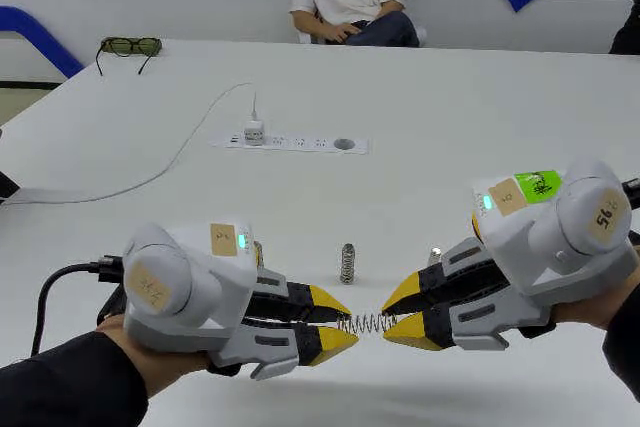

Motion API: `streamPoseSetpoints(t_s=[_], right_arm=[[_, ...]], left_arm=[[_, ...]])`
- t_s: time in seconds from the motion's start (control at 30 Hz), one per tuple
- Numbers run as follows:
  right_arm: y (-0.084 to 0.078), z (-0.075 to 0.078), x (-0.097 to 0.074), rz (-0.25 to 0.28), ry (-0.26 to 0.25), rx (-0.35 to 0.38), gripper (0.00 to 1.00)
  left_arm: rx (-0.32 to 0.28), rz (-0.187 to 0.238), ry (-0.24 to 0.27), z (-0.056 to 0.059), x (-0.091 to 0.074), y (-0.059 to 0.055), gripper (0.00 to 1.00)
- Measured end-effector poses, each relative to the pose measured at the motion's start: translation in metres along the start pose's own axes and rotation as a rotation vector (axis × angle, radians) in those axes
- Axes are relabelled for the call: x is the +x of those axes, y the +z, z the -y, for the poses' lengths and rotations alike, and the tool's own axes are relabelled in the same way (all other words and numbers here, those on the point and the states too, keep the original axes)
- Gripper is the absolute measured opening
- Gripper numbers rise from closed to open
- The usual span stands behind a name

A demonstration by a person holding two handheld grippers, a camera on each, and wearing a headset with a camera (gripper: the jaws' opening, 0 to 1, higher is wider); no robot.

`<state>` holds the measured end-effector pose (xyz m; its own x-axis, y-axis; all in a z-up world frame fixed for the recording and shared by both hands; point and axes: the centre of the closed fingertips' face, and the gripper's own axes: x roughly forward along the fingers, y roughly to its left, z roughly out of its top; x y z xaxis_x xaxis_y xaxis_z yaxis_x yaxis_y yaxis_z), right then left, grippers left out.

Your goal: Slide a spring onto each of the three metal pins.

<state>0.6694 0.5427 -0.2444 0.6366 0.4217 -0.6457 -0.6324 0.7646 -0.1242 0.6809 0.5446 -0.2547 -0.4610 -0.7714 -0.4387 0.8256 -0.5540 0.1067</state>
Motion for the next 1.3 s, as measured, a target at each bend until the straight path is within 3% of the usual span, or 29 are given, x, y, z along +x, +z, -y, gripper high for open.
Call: streamPoseSetpoints(t_s=[0.7,1.03,1.3], right_arm=[[0.046,0.002,-0.005,0.128,-0.007,-0.022,0.11],[0.058,0.001,0.000,0.154,-0.004,-0.040,0.12],[0.058,0.003,0.000,0.154,-0.015,-0.025,0.12]], left_arm=[[-0.012,0.012,0.008,0.001,0.000,0.004,0.11],[-0.028,0.026,0.013,0.001,0.001,0.008,0.11],[-0.055,0.032,0.017,-0.001,0.000,0.007,0.10]])
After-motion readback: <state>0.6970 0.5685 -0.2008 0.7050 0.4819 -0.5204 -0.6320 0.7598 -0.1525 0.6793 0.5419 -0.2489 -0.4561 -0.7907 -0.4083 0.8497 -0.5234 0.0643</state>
